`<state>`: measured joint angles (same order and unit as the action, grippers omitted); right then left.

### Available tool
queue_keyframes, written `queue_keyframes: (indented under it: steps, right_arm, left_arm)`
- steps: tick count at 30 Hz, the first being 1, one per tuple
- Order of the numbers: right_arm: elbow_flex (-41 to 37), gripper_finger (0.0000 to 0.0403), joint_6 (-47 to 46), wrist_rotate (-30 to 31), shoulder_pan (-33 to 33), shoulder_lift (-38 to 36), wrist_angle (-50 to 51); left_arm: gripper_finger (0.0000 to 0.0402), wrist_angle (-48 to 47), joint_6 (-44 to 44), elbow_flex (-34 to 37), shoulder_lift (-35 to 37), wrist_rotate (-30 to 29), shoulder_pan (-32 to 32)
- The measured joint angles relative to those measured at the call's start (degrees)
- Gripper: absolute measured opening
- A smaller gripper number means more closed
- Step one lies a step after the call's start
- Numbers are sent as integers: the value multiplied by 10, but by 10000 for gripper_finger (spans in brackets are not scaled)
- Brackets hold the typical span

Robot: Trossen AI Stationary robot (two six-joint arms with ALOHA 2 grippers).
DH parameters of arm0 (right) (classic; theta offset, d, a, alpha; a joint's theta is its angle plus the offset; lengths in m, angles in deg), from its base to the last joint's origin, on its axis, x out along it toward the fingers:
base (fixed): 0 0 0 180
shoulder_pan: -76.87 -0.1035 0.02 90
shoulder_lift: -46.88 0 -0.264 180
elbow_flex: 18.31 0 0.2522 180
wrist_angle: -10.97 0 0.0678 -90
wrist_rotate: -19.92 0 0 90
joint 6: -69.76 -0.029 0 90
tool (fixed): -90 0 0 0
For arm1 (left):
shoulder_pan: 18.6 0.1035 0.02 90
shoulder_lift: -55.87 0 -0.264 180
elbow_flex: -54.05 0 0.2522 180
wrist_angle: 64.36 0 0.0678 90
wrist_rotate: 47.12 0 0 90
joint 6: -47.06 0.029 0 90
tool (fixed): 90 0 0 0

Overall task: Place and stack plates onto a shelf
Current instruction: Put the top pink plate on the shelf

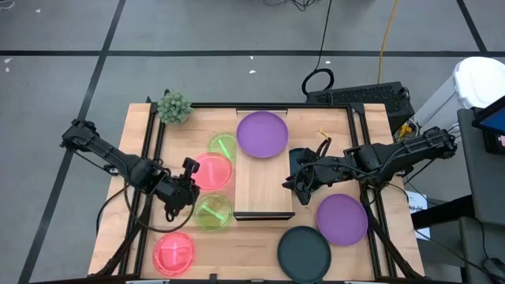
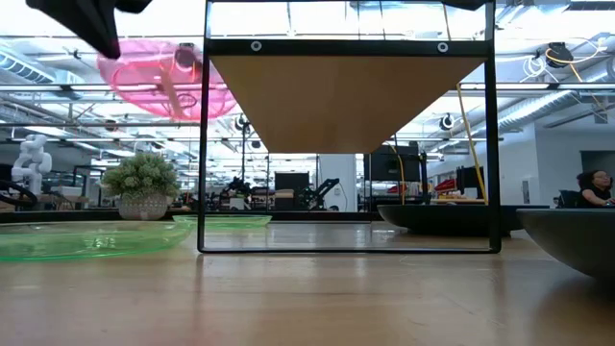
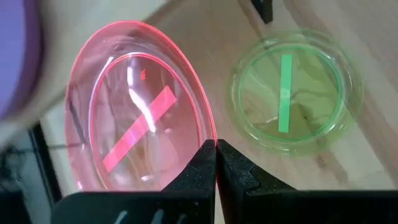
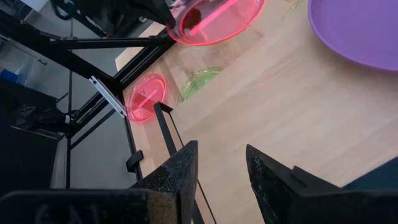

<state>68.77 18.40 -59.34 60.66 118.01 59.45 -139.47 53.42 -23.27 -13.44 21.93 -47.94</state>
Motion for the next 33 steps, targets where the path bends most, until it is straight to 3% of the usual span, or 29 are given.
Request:
queue_keyframes:
  steps: [19, 24, 33]
  right_arm:
    - [0, 118, -17, -3, 0, -41, -11]
    - [0, 111, -16, -2, 0, -57, 4]
    - [0, 72, -8, -2, 0, -71, 3]
  left_arm:
    - [3, 60, 329, -27, 0, 1, 42]
    - [3, 121, 413, -27, -5, 1, 72]
    - [3, 236, 476, -28, -33, 4, 115]
